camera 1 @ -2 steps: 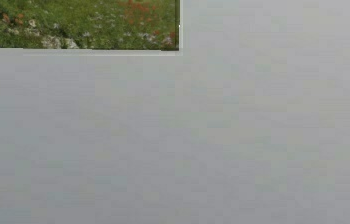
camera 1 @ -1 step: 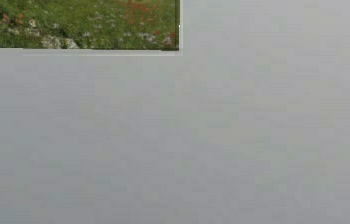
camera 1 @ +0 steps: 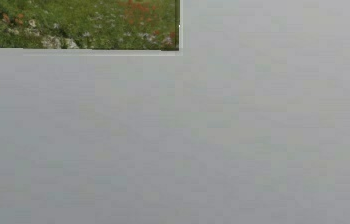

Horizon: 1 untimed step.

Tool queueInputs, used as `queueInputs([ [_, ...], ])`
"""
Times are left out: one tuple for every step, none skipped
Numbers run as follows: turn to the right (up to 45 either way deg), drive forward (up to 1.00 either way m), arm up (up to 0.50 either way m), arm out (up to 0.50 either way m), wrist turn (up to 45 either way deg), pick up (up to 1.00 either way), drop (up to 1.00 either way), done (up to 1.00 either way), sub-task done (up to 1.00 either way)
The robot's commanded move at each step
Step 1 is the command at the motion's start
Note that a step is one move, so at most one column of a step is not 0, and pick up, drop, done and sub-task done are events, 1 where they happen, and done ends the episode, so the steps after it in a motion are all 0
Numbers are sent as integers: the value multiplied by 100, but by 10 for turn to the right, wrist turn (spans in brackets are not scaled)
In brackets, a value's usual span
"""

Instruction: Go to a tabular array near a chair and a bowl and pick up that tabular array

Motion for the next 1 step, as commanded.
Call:
queueInputs([
  [0, 0, 0, 0, 450, 0, 0, 0, 0],
])
